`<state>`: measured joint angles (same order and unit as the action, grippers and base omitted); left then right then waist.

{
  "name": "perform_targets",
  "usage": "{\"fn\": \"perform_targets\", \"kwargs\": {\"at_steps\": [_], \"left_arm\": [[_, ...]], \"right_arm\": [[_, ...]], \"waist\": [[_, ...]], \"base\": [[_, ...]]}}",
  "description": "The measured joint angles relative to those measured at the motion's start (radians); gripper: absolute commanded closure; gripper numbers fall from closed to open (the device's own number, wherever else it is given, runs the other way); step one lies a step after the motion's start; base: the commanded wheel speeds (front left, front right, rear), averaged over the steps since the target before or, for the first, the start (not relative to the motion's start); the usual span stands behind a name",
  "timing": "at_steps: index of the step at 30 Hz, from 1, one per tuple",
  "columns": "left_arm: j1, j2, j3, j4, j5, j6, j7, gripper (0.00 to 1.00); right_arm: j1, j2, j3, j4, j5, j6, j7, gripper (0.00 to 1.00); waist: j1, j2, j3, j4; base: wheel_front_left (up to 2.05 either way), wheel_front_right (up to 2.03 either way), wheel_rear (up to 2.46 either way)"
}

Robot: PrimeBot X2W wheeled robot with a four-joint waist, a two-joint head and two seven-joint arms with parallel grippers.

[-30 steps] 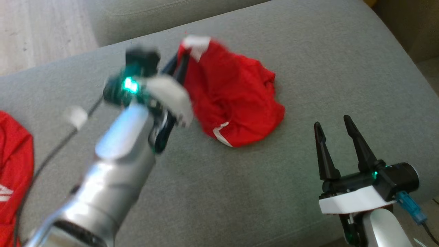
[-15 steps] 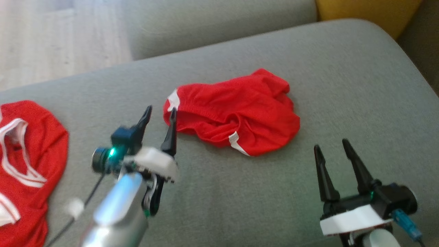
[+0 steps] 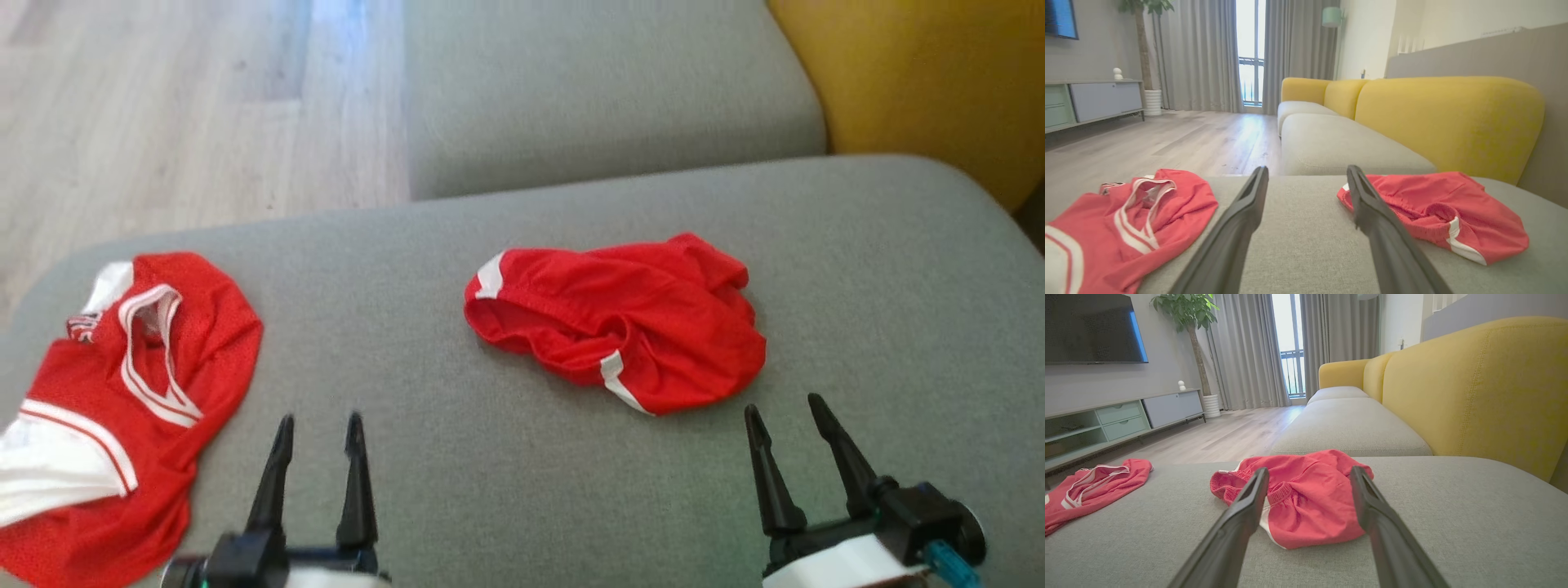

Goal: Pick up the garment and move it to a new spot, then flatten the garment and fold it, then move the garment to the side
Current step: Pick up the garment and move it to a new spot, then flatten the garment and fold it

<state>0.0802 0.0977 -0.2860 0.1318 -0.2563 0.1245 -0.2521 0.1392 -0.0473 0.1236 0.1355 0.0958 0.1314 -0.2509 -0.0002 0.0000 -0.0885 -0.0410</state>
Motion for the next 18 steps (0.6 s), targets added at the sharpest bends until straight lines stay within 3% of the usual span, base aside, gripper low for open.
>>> {"fn": "perform_targets", "kwargs": {"at_steps": [7, 18], "left_arm": [[0.16, -0.021, 0.035, -0.12, 0.128, -0.001, 0.0, 0.0], [0.196, -0.031, 0.067, -0.13, 0.152, -0.015, 0.0, 0.0]], "right_arm": [[0.021, 0.001, -0.004, 0.007, 0.0, 0.0, 0.0, 0.0], [0.056, 0.001, 0.012, 0.015, 0.022, 0.0, 0.0, 0.0]], "waist": [[0.0, 0.0, -0.033, 0.026], [0.0001, 0.0, -0.049, 0.038]], "base": [[0.0, 0.0, 0.0], [0.0, 0.0, 0.0]]}}
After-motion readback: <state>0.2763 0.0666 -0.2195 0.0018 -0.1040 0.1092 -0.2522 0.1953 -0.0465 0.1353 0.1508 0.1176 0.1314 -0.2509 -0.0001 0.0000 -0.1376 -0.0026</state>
